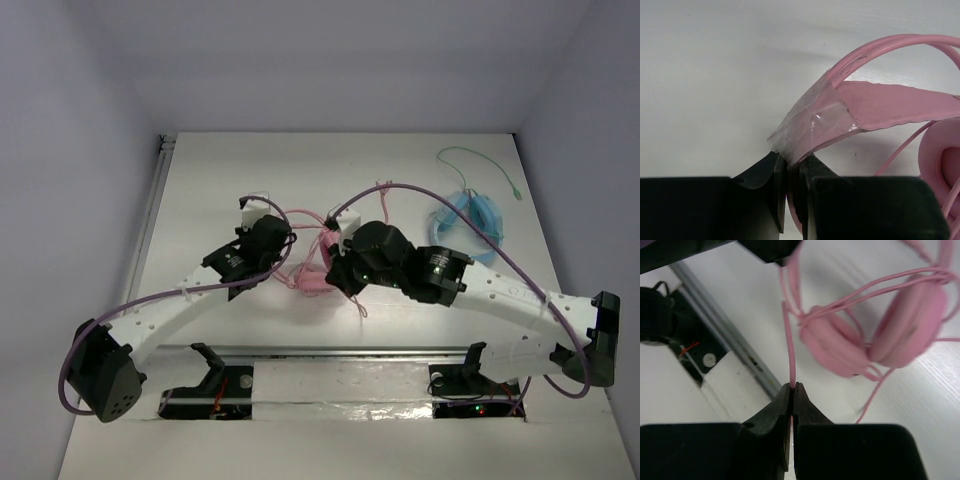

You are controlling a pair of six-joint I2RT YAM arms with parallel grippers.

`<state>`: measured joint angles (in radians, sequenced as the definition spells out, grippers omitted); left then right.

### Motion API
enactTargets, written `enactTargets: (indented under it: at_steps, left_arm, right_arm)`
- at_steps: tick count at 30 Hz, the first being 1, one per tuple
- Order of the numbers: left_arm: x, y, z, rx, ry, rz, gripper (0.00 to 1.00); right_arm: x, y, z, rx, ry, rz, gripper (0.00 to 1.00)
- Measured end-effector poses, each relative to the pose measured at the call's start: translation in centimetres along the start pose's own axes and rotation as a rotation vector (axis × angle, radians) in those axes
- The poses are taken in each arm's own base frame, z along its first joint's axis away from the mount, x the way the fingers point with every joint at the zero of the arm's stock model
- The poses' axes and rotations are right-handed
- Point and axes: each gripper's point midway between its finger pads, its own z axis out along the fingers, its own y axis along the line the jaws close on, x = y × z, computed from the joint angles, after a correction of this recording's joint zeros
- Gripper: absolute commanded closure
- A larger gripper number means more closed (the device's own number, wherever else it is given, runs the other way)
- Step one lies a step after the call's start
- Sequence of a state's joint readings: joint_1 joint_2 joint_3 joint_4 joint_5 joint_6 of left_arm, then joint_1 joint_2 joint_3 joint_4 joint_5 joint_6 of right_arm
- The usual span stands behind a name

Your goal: Wrap the headphones

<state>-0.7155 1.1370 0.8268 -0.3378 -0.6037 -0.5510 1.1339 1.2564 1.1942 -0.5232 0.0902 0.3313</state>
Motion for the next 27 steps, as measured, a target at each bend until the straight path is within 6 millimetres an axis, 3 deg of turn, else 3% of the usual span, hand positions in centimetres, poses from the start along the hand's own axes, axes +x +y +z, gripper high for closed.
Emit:
enactTargets:
  at_steps: [5,9,14,18,23,27]
  left_arm:
    - [1.2,0.1,-0.6,0.037,0.061,0.069,1.0]
    - [1.5,-0.3,-1.5,0.102,0.087,0.094,1.0]
    - [1.8,-1.7,-2.2,0.209,0.124,0.115,1.0]
    - [1.8,-2.2,-2.1,0.283,0.156,0.11,1.0]
    - [0.3,-2.0,-1.8,0.381,0.171,0.036,1.0]
    - [-1.2,-2.1,-2.4,0.477,0.156,-0.018,1.0]
  right_arm:
    - [-1.1,-4.9,-0.2,0.13,-0.02,0.022,1.0]
    - [-2.2,-7.6,-1.0,0.2,-0.055,0.039,1.0]
    - [-2.4,-10.1,-1.9,0.262,-0.086,0.058,1.0]
    - [-1.5,-11.7,-1.3,0.307,-0.085,0.076,1.0]
    - [-0.2,-13.2,0.0,0.339,-0.096,0.115,1.0]
    - [-0.6,-14.4,0.7,0.347,-0.161,0.185,1.0]
